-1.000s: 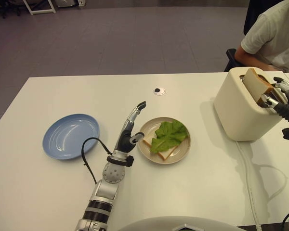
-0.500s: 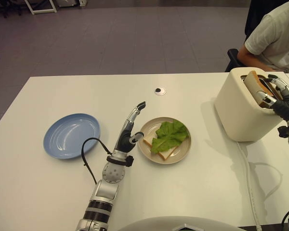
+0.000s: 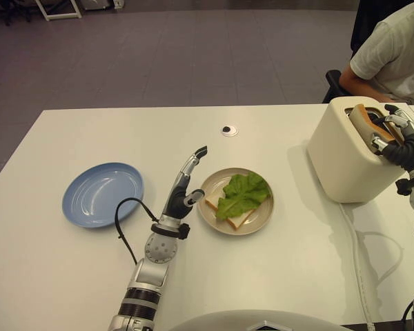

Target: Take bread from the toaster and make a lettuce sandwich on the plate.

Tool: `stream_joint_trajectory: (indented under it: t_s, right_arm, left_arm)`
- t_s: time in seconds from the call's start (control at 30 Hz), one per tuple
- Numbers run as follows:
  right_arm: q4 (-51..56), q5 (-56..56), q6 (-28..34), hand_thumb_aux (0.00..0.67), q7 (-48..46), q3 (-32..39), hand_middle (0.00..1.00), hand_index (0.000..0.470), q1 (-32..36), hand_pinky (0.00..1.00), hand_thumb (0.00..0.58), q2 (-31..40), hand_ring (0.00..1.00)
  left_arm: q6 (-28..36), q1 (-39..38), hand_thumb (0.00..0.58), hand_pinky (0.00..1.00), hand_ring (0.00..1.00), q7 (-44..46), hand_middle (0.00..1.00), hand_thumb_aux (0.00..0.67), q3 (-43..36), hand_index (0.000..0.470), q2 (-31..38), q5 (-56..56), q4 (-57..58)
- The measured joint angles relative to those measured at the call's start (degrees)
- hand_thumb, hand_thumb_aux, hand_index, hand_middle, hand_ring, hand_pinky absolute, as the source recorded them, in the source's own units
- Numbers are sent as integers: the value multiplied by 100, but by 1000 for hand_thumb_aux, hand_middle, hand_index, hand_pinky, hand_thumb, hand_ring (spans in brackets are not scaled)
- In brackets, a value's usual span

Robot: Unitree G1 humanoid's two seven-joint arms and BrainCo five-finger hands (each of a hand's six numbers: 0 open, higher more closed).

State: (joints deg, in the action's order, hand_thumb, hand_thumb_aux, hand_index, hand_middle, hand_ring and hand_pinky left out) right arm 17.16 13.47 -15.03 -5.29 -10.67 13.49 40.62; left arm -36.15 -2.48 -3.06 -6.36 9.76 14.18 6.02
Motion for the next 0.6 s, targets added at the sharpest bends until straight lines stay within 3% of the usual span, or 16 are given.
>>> stream_joint_trajectory:
  t_s: [0.33, 0.6]
  right_arm:
    - [-123, -117, 4, 670, 95, -43, 0, 470, -15, 0, 580, -88, 0]
    - [-1293, -335, -46, 670, 182, -356, 0, 470, -35, 0, 580, -215, 0]
  left_arm:
    - [0, -2, 0, 0, 0, 34, 0, 0, 31, 0, -15, -34, -61]
    - [-3, -2, 0, 0, 0, 31, 0, 0, 39, 0, -29, -37, -75]
